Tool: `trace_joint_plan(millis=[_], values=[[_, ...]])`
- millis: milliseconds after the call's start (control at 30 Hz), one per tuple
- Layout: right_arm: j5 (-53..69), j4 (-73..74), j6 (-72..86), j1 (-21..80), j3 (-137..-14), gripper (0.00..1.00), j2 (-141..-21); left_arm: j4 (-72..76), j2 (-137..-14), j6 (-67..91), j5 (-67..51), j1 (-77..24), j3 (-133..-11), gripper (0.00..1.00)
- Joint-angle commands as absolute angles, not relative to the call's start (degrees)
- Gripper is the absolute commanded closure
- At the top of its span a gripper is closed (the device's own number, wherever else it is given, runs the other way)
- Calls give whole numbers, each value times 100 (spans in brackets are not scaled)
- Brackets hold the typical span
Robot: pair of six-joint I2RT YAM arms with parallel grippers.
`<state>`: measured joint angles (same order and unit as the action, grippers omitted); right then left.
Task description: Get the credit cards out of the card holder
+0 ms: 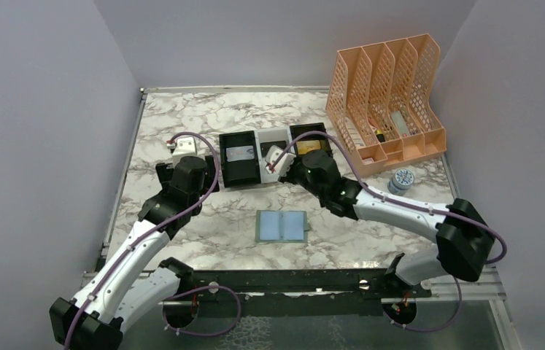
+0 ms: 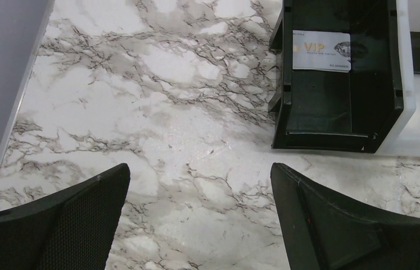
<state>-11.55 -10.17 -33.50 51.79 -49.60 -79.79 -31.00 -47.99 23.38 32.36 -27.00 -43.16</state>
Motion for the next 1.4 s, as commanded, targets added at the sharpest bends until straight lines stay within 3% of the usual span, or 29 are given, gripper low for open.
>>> trace_joint_plan(millis=[0, 800, 1367], values=[[-1549, -1007, -4167, 5185, -5690, 99, -8593, -3060, -4583, 2276, 3495, -2663, -4254, 1], [-1216, 328, -4473, 4573, -8016, 99, -11239, -3066, -4106, 2368, 3673, -2654, -4158, 1], [-1305, -318, -5084, 4409, -8287, 98, -12085, -3063, -4278, 2315, 3551, -2655, -4166, 1]])
